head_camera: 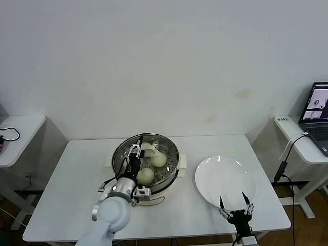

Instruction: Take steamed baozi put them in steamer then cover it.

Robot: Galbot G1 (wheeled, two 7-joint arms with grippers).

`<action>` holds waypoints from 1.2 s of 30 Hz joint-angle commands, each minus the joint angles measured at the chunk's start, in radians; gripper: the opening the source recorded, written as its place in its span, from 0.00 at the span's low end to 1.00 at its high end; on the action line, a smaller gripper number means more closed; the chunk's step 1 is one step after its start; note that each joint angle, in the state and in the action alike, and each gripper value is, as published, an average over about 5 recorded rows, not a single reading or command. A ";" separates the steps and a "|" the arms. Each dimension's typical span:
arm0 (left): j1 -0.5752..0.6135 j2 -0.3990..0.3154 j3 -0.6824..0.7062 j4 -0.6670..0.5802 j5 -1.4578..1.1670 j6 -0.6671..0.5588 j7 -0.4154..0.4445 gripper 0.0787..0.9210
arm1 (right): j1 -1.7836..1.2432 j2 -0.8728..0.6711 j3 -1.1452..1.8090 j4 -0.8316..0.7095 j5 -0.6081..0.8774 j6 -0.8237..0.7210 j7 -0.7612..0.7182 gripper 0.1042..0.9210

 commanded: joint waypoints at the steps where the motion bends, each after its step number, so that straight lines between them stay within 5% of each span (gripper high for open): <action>1: 0.195 0.039 -0.039 -0.233 -0.024 -0.064 -0.061 0.65 | -0.011 -0.012 -0.003 0.009 0.003 0.001 0.000 0.88; 8: 0.462 0.009 -0.173 -0.384 -0.236 -0.179 -0.185 0.86 | -0.026 -0.034 -0.023 0.007 0.019 0.011 0.001 0.88; 16: 0.643 -0.040 -0.474 -0.322 -1.143 -0.308 -0.385 0.88 | -0.026 -0.044 -0.045 0.009 0.083 0.048 0.007 0.88; 22: 0.768 -0.054 -0.533 -0.293 -1.524 -0.343 -0.422 0.88 | -0.064 -0.076 -0.048 0.046 0.133 0.025 -0.009 0.88; 36: 0.898 -0.052 -0.529 -0.135 -1.613 -0.542 -0.423 0.88 | -0.154 -0.125 -0.026 0.119 0.213 -0.088 -0.083 0.88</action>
